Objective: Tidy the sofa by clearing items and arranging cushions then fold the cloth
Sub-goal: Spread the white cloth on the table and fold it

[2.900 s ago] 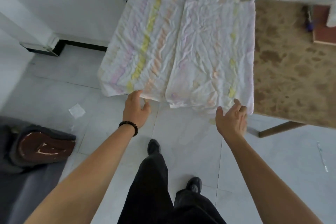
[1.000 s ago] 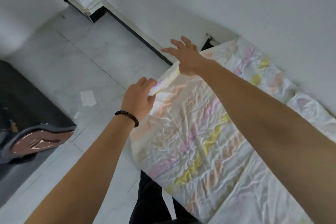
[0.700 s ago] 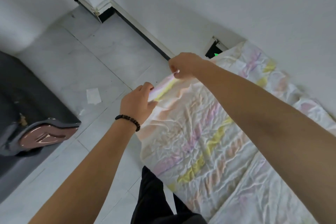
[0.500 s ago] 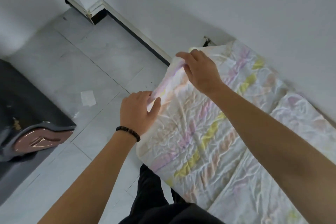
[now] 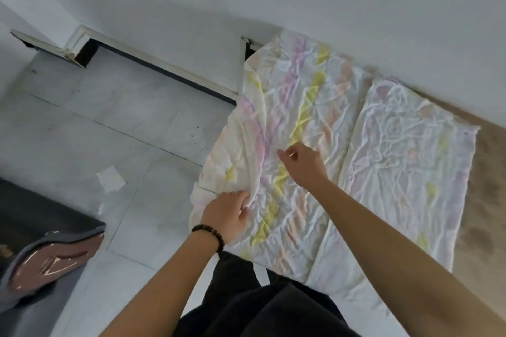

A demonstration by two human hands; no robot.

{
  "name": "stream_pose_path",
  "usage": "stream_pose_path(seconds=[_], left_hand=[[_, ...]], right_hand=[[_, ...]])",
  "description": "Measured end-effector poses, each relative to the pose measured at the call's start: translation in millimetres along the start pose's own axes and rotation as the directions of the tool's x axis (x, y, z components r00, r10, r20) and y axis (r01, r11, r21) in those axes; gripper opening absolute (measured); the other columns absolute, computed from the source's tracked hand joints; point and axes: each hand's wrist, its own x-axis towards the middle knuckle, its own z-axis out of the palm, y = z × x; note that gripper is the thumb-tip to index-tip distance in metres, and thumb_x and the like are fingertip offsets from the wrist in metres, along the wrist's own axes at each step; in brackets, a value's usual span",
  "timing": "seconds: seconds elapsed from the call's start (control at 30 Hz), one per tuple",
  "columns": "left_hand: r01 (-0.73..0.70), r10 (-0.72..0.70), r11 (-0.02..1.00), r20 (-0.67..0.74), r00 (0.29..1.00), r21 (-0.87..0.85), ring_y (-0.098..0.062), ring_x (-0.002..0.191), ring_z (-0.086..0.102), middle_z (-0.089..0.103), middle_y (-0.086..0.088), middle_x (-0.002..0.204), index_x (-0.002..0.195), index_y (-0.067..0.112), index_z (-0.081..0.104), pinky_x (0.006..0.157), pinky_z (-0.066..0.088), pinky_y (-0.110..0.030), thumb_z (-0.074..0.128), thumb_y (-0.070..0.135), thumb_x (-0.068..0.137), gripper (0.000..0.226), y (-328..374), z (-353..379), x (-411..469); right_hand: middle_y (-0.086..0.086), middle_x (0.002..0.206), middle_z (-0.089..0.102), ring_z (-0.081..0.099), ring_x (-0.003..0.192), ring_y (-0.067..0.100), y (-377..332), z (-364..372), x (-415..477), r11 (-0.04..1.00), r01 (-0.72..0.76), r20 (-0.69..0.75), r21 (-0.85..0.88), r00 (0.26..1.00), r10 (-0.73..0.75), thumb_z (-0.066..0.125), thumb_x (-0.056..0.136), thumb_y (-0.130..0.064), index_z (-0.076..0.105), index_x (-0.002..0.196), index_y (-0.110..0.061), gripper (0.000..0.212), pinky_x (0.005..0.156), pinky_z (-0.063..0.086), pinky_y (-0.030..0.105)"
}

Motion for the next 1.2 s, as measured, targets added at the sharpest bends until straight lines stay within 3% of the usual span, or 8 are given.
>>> stream_pose_path(seconds=[0.1, 0.23, 0.57, 0.8, 0.9, 0.97, 1.07, 1.2], left_hand=[[0.124, -0.102, 0.974, 0.125, 0.987, -0.188, -0.017, 0.087, 0.061, 0.065, 0.000, 0.099, 0.125, 0.021, 0.048, 0.074, 0.050, -0.029, 0.050, 0.030, 0.094, 0.032, -7.6, -22.3, 7.0], [0.260, -0.300, 0.903, -0.069, 0.951, -0.343, -0.019, 0.094, 0.060, 0.064, 0.000, 0.100, 0.114, 0.021, 0.059, 0.080, 0.046, -0.027, 0.055, 0.026, 0.092, 0.023, -13.2, -56.0, 37.2], [0.414, -0.455, 0.777, 0.030, 0.890, -0.474, -0.022, 0.080, 0.070, 0.075, -0.006, 0.082, 0.084, 0.007, 0.073, 0.081, 0.057, -0.036, 0.068, 0.047, 0.080, 0.040, 37.1, -94.8, 141.9], [0.529, -0.486, 0.250, 0.368, 0.793, -0.811, -0.007, 0.057, 0.054, 0.058, 0.008, 0.055, 0.072, 0.018, 0.059, 0.050, 0.040, -0.022, 0.078, 0.024, 0.080, 0.022, 42.4, -107.2, 147.0], [0.488, -0.474, 0.185, 0.357, 0.805, -0.853, -0.008, 0.051, 0.048, 0.051, 0.005, 0.058, 0.072, 0.015, 0.056, 0.046, 0.042, -0.020, 0.074, 0.020, 0.084, 0.022, 36.0, -122.4, 143.4], [0.433, -0.480, 0.196, 0.299, 0.825, -0.880, -0.009, 0.054, 0.048, 0.053, 0.003, 0.066, 0.078, 0.014, 0.059, 0.046, 0.045, -0.021, 0.074, 0.018, 0.084, 0.017, 30.0, -132.1, 142.2], [0.332, -0.467, 0.200, 0.208, 0.859, -0.922, -0.014, 0.074, 0.061, 0.065, -0.003, 0.091, 0.106, 0.011, 0.067, 0.059, 0.054, -0.026, 0.071, 0.016, 0.086, 0.021, 25.7, -147.0, 139.8], [0.180, -0.491, 0.181, 0.069, 0.868, -0.967, -0.025, 0.093, 0.068, 0.068, -0.012, 0.111, 0.121, 0.005, 0.057, 0.075, 0.059, -0.040, 0.072, 0.006, 0.084, 0.040, 28.7, -165.3, 135.6]], right_hand=[[-0.006, 0.096, 0.059, 0.059, 0.085, 0.015, -12.6, 18.9, -10.6, 0.998, -0.027, 0.186, -0.064, 0.982, 0.038, 0.064, 0.073, -0.074, 0.054, 0.102, -0.022, 0.060, 0.070, 0.048, 0.030], [-0.003, 0.104, 0.051, 0.058, 0.088, 0.019, -5.7, 44.0, -22.1, 0.989, 0.064, 0.105, -0.131, 0.993, -0.051, 0.066, 0.080, -0.062, 0.052, 0.106, -0.022, 0.050, 0.074, 0.048, 0.033], [-0.001, 0.100, 0.065, 0.063, 0.076, 0.012, 0.7, 54.6, -47.5, 0.839, -0.185, 0.122, 0.511, 0.982, 0.143, 0.049, 0.099, -0.032, 0.057, 0.109, -0.024, 0.015, 0.049, 0.041, 0.014], [0.007, 0.104, 0.064, 0.063, 0.088, 0.024, -26.5, 61.0, -50.3, 0.545, -0.362, 0.232, 0.756, 0.927, 0.294, 0.042, 0.096, -0.028, 0.051, 0.110, -0.017, 0.020, 0.079, 0.054, 0.040], [0.003, 0.105, 0.057, 0.057, 0.086, 0.020, -42.8, 54.2, -51.6, 0.466, -0.382, 0.269, 0.798, 0.918, 0.292, 0.046, 0.095, -0.040, 0.045, 0.114, -0.018, 0.029, 0.074, 0.050, 0.039], [-0.003, 0.106, 0.050, 0.056, 0.094, 0.020, -52.0, 49.3, -56.1, 0.577, -0.336, 0.236, 0.744, 0.941, 0.243, 0.058, 0.088, -0.057, 0.038, 0.125, -0.021, 0.056, 0.075, 0.051, 0.036], [0.000, 0.107, 0.049, 0.059, 0.094, 0.025, -52.2, 52.6, -62.2, 0.839, -0.191, 0.140, 0.509, 0.980, 0.138, 0.069, 0.083, -0.030, 0.031, 0.132, -0.022, 0.062, 0.075, 0.059, 0.043], [0.004, 0.107, 0.061, 0.065, 0.078, 0.022, -38.4, 46.7, -73.8, 0.863, -0.215, 0.150, 0.457, 0.975, 0.164, 0.063, 0.082, -0.018, 0.046, 0.120, -0.021, 0.041, 0.059, 0.057, 0.032]])
